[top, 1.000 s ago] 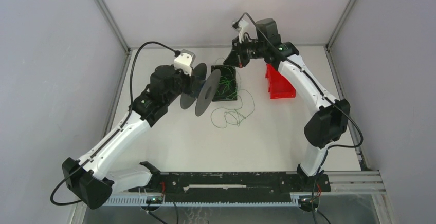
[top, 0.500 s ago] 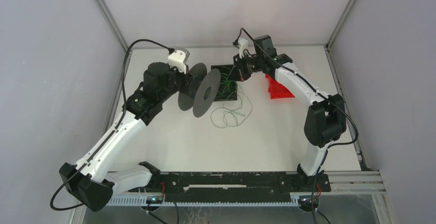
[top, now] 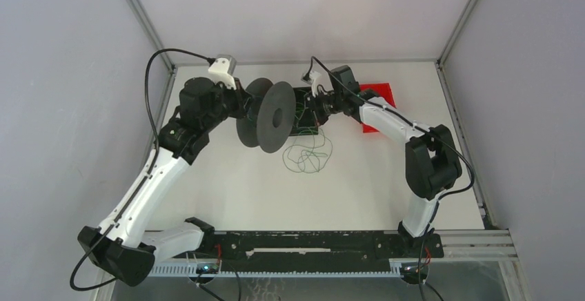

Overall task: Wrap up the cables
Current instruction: Wrap the cable around the cable reel.

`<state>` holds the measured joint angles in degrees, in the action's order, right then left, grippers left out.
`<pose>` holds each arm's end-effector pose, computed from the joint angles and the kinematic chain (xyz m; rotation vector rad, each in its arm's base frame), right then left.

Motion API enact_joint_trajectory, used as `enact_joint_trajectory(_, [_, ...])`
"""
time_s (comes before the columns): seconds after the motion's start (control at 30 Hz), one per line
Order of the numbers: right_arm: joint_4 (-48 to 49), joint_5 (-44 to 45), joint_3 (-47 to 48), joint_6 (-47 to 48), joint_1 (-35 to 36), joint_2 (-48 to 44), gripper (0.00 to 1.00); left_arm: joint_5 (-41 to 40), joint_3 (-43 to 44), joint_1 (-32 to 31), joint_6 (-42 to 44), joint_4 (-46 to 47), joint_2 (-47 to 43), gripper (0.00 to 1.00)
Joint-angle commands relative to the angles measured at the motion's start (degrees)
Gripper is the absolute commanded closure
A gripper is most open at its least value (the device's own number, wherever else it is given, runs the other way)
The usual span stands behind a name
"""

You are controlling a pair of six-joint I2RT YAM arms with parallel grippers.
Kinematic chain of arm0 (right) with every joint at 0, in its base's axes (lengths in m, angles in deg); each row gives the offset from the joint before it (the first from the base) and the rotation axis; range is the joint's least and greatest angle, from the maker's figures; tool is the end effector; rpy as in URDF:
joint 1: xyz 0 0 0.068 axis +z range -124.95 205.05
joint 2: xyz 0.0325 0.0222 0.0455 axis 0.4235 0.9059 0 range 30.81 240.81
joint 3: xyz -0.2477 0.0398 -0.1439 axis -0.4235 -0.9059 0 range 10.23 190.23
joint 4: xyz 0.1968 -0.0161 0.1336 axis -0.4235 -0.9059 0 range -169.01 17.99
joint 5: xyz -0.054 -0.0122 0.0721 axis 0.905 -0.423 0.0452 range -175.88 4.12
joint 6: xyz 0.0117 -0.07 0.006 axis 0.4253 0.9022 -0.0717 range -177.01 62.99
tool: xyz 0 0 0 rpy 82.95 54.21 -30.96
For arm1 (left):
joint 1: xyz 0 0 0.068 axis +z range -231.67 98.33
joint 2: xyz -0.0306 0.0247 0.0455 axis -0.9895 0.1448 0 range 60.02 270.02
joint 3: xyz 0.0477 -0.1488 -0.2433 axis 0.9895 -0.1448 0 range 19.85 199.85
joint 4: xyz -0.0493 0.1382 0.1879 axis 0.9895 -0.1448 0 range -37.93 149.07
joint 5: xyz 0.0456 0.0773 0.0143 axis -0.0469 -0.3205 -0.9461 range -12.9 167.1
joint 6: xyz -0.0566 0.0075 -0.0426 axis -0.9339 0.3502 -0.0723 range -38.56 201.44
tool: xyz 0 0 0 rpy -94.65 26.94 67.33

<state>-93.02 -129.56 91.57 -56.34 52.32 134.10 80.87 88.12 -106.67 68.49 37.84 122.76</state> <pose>0.3340 0.2175 0.2809 -0.9361 2.1162 1.1175 0.2088 -0.1016 0.4081 0.2435 1.8607 -0.5206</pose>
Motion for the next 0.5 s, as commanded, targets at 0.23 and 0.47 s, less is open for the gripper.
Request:
enact_joint_trajectory(0.23, [7.38,-2.47,-4.93,-2.86,1.18,0.46,0.74,0.15,5.34,4.13,-6.56,4.38,-2.90,1.00])
enact_joint_trajectory(0.47, [9.54,-2.54,-6.91,-4.42,2.07,1.98,0.65,-0.44,6.62,5.92,-9.62,4.20,-2.22,1.00])
